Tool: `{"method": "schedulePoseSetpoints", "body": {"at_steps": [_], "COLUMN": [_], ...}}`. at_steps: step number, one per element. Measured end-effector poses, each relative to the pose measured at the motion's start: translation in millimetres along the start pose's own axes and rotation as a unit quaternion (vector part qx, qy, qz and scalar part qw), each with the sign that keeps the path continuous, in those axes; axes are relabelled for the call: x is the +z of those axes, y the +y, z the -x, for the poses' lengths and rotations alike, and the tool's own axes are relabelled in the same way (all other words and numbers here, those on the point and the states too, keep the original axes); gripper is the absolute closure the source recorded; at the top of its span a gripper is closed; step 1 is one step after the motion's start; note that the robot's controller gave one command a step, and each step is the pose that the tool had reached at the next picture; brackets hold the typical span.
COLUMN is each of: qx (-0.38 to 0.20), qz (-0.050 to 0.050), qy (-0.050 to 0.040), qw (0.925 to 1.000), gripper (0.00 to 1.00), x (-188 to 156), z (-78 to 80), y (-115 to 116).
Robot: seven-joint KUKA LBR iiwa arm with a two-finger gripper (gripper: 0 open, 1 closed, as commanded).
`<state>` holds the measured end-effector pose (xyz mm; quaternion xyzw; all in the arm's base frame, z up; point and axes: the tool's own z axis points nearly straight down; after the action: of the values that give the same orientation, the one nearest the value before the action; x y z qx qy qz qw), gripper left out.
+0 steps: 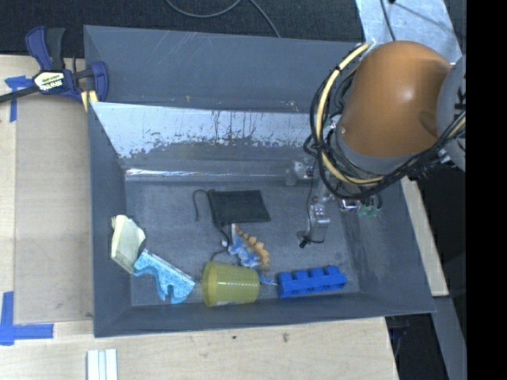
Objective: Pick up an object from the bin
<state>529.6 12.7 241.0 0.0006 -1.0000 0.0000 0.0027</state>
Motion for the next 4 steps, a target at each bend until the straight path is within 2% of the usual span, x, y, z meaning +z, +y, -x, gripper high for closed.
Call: {"method": "schedulePoseSetpoints", "body": {"at_steps": [1, 2, 3, 4], "qx": [0.000, 0.022, 0.024, -0.021], "qz": [0.000, 0.000, 0.001, 0.000], "qy": [-0.0046, -0.0042, -0.0048, -0.0026], "qw": [1.0000, 0.9998, 0.9997, 0.9998], "gripper": [0.00, 0.00, 0.00, 0.00], "x": [-5, 10, 15, 22], "z": [1.3, 24.1, 32.1, 47.8], "y": [0, 32, 42, 44]}}
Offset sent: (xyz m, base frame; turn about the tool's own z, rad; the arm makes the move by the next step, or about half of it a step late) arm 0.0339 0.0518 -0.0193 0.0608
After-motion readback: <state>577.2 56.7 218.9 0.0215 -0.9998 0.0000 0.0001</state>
